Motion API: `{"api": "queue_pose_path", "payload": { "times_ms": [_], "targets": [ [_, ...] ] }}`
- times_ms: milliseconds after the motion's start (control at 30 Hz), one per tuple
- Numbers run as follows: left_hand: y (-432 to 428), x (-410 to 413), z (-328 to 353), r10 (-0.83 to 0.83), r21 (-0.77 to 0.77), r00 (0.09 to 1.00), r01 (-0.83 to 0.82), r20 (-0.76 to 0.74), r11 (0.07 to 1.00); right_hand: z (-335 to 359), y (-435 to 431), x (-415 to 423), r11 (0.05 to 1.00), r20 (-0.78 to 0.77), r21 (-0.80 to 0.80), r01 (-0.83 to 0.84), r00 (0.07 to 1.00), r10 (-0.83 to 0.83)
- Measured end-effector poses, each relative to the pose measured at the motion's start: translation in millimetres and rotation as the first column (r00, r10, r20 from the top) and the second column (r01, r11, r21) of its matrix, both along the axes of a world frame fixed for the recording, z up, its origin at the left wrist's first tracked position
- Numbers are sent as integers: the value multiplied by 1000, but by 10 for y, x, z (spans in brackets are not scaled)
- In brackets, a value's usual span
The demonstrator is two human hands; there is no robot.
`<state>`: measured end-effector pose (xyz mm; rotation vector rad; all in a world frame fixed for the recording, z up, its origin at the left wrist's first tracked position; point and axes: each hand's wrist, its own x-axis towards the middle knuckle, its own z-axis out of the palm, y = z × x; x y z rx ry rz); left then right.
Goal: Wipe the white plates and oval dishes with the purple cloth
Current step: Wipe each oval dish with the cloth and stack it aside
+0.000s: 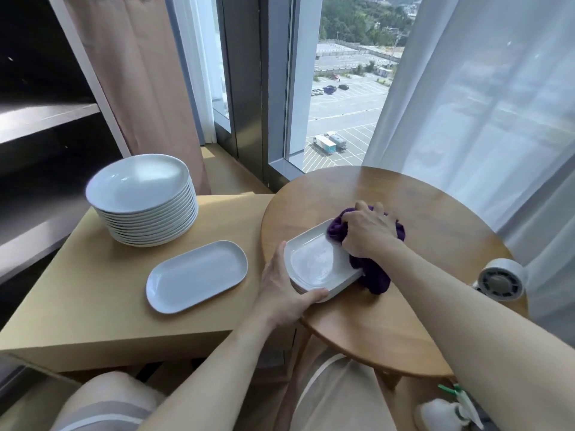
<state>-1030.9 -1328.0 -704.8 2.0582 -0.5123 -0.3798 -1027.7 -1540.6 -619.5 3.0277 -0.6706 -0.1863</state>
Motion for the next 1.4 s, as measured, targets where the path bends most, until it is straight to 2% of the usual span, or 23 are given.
{"api": "queue_pose_path", "payload": {
  "times_ms": [167, 333, 500, 600, 667, 800, 967, 1100, 1267, 1400],
  "targets": [
    [0, -3, -48, 8, 3, 1000, -8, -13, 1000, 65, -46, -248, 988, -98, 147, 38, 995, -23],
    [9, -7, -37, 8, -41, 998, -11, -64, 999, 21, 154, -358, 937, -109, 341, -69, 988, 113],
    [55, 74, 26, 0, -49, 992, -6, -127, 999, -37, 566, -214, 890, -85, 387, -243, 951, 297],
    [73, 124, 50, -15, -64, 987, 5, -160, 998, 5, 636, -78, 877, -95, 408, -254, 943, 318],
    [71, 120, 52, -29, -108, 987, 13, -155, 994, -1, 670, 11, 862, -46, 443, -245, 954, 295],
    [61, 105, 45, -20, -193, 989, -8, -144, 981, -77, 729, 127, 862, 111, 439, -255, 967, 230],
    [55, 69, 47, 6, -206, 987, -40, -163, 978, -145, 623, 186, 857, 146, 459, -234, 972, 187],
    [50, 61, 57, -3, -187, 985, -30, -173, 982, -161, 506, 194, 891, 184, 421, -171, 978, 101],
    [30, 46, 74, 21, -91, 985, -37, -171, 995, -115, 149, 180, 940, 149, 341, 12, 987, -66],
    [19, 40, 99, 32, -23, 988, -36, -151, 999, -44, 41, 134, 972, 35, 229, 59, 997, -68]
  ]
}}
